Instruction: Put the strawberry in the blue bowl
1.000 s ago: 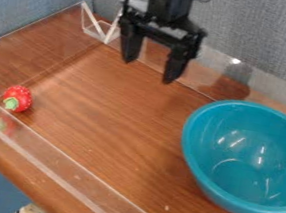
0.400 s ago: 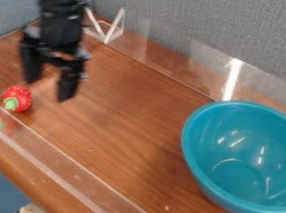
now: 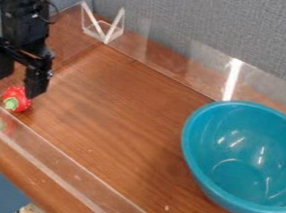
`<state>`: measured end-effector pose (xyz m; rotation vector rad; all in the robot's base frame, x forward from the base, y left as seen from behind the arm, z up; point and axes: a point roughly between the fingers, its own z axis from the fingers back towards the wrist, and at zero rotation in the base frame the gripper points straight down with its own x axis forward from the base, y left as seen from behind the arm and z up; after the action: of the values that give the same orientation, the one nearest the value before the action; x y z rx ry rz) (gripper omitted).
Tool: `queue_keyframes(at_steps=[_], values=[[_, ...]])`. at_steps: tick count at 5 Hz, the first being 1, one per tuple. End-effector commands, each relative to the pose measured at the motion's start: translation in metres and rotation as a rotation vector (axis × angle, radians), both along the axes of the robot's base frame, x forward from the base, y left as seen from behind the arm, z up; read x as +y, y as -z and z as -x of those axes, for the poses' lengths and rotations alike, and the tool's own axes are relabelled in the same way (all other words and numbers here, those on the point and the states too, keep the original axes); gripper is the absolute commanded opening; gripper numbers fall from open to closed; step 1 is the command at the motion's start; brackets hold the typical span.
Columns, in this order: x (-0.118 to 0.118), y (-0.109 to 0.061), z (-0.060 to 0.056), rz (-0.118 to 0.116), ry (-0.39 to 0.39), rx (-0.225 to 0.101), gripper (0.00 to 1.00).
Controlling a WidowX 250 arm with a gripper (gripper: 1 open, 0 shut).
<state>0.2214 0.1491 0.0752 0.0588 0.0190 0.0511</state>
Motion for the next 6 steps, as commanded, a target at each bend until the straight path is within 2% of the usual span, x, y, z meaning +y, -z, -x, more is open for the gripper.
queue_keyframes(at_steps=[1,3,6], values=[[0.006,0.001,-0.002,-0.017,-0.016,-0.020,1.00],[0.007,0.022,-0.004,-0.012,-0.031,0.004,1.00],[0.005,0.027,-0.006,0.003,-0.048,-0.017,1.00]])
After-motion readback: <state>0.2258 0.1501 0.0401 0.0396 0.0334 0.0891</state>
